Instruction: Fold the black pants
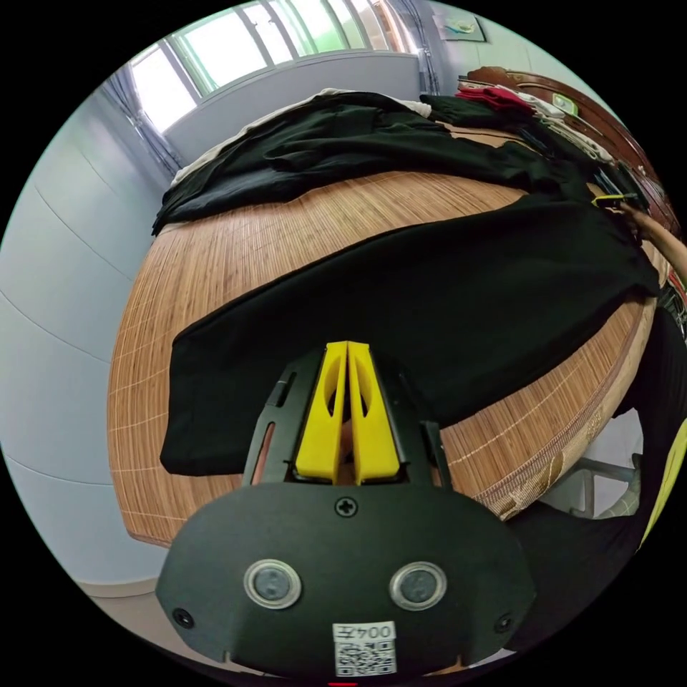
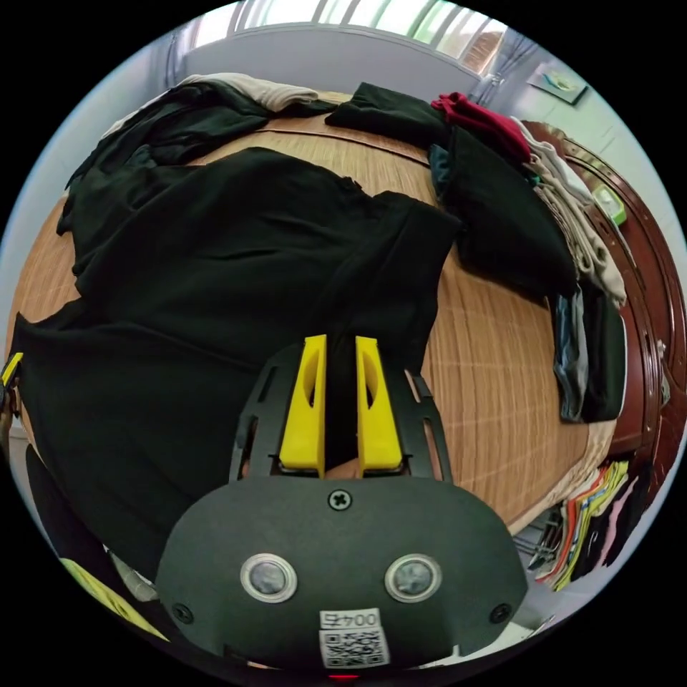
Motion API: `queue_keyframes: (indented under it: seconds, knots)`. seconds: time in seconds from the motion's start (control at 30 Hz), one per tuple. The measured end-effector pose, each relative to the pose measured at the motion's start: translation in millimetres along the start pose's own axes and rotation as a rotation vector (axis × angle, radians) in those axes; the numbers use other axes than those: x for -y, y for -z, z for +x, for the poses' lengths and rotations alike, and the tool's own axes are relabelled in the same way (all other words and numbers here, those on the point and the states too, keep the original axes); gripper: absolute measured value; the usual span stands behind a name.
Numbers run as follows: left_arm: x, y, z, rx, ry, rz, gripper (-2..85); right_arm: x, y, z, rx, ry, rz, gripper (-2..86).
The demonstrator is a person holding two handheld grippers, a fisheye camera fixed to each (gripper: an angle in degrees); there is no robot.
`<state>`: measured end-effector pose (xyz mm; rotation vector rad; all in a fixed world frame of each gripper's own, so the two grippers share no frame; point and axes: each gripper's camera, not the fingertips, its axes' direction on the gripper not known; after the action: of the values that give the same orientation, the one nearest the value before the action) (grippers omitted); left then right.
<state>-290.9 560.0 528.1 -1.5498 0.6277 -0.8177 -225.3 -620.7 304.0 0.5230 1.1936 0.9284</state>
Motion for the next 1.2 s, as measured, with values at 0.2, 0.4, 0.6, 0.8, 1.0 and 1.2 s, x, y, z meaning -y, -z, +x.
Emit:
queue_keyframes:
  seconds: [0.2,0.4,0.6,0.8,1.0,1.2]
  knots:
    - [10,20,5,-0.001,0.001,0.002,0.1,25,-14,16,0.054,0.061,-0.039,7.4]
    - [24,44,18,0.047,-0.027,-0.002,0.1,-18,35,16,0.216,-0.051,0.125,7.5]
    - [50,97,31,-0.018,0.025,0.000,0.1,-98,83,-51,0.408,0.041,0.217,9.2]
    - [62,187,144,-0.312,-0.079,0.182,0.1,-139,75,-124,0.279,0.264,0.162,9.8]
    - [82,203,258,-0.268,-0.238,0.195,0.1,-115,58,-134,0.152,0.463,0.101,9.7]
    - [114,214,291,-0.208,-0.264,0.164,0.0,-74,28,-135,0.064,0.659,0.016,4.0]
